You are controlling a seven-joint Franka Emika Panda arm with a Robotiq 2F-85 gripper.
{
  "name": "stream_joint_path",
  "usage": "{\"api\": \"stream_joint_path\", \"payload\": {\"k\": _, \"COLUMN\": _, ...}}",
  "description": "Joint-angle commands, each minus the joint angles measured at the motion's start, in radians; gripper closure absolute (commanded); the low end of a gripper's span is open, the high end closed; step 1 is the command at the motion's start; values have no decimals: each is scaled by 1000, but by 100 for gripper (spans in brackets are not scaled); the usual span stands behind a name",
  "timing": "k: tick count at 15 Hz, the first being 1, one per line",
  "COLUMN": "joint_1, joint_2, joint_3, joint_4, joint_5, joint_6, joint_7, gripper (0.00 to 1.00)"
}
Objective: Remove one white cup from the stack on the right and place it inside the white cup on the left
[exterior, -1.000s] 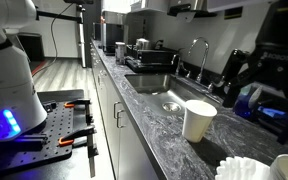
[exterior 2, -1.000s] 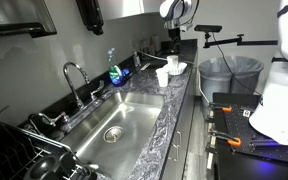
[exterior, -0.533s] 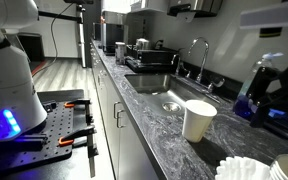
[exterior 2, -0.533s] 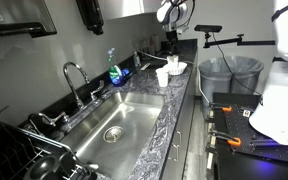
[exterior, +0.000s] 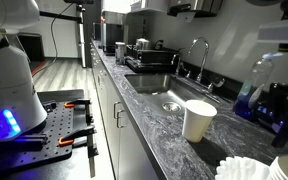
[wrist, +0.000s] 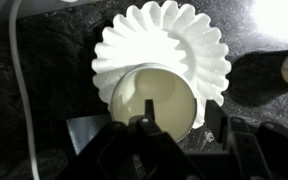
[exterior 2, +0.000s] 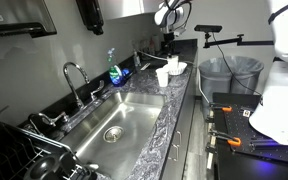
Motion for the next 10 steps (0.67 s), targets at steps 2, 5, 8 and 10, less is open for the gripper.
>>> {"api": "stream_joint_path", "payload": {"k": 2, "joint_1": -19, "joint_2": 21, "joint_3": 23, "joint_4": 39, "joint_5": -1, "joint_6": -32, "joint_7": -48, "gripper": 56}}
{"api": "stream_joint_path", "payload": {"k": 5, "joint_1": -18, "joint_2": 17, "joint_3": 31, "joint_4": 30, "joint_5": 0, "joint_6": -30, "joint_7": -67, "gripper": 44}}
{"api": "stream_joint_path", "payload": {"k": 8, "joint_1": -14, "joint_2": 12, "joint_3": 37, "joint_4": 25, "joint_5": -1, "joint_6": -25, "joint_7": -82, "gripper": 50}}
{"api": "stream_joint_path", "payload": {"k": 10, "joint_1": -15, "joint_2": 17, "joint_3": 40, "joint_4": 30, "joint_5": 1, "joint_6": -30, "joint_7": -86, "gripper": 56}}
